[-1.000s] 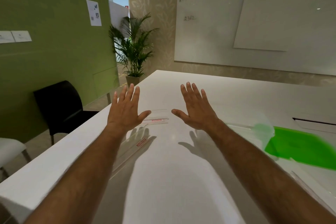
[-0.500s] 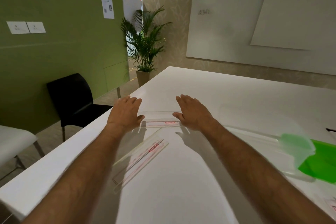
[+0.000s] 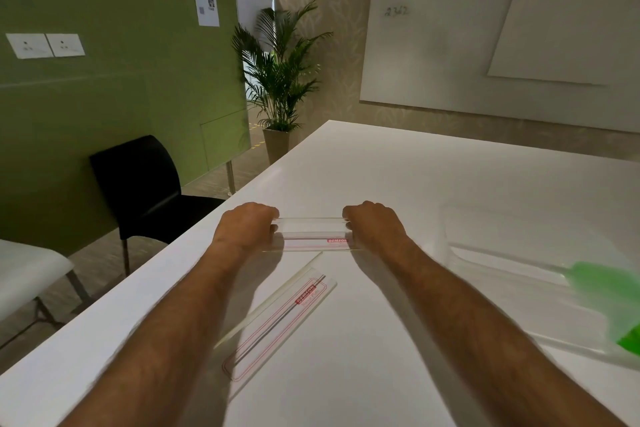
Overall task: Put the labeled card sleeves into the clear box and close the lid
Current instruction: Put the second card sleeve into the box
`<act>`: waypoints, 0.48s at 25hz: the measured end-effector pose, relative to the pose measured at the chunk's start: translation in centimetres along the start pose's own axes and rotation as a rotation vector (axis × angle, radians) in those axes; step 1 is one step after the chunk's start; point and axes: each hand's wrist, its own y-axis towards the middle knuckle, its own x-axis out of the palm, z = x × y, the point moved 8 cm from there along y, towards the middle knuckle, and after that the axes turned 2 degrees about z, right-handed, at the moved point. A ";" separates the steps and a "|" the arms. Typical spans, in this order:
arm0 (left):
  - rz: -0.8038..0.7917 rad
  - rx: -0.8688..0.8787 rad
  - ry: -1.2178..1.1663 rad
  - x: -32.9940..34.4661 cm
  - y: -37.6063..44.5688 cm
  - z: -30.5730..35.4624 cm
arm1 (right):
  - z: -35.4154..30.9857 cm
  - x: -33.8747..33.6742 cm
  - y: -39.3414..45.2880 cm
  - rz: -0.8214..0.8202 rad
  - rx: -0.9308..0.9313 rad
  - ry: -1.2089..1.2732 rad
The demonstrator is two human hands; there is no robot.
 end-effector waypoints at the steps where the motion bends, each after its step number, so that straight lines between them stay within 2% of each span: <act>1: 0.017 0.016 0.013 -0.1 0.0 0.2 | 0.0 -0.3 0.0 0.003 0.005 -0.003; 8: 0.224 0.146 -0.027 -3.5 -1.2 1.4 | -0.4 -2.6 -2.0 0.117 -0.018 -0.140; 12: 0.416 0.278 0.010 -7.1 -2.9 2.9 | -0.1 -5.3 -3.5 0.233 0.024 -0.045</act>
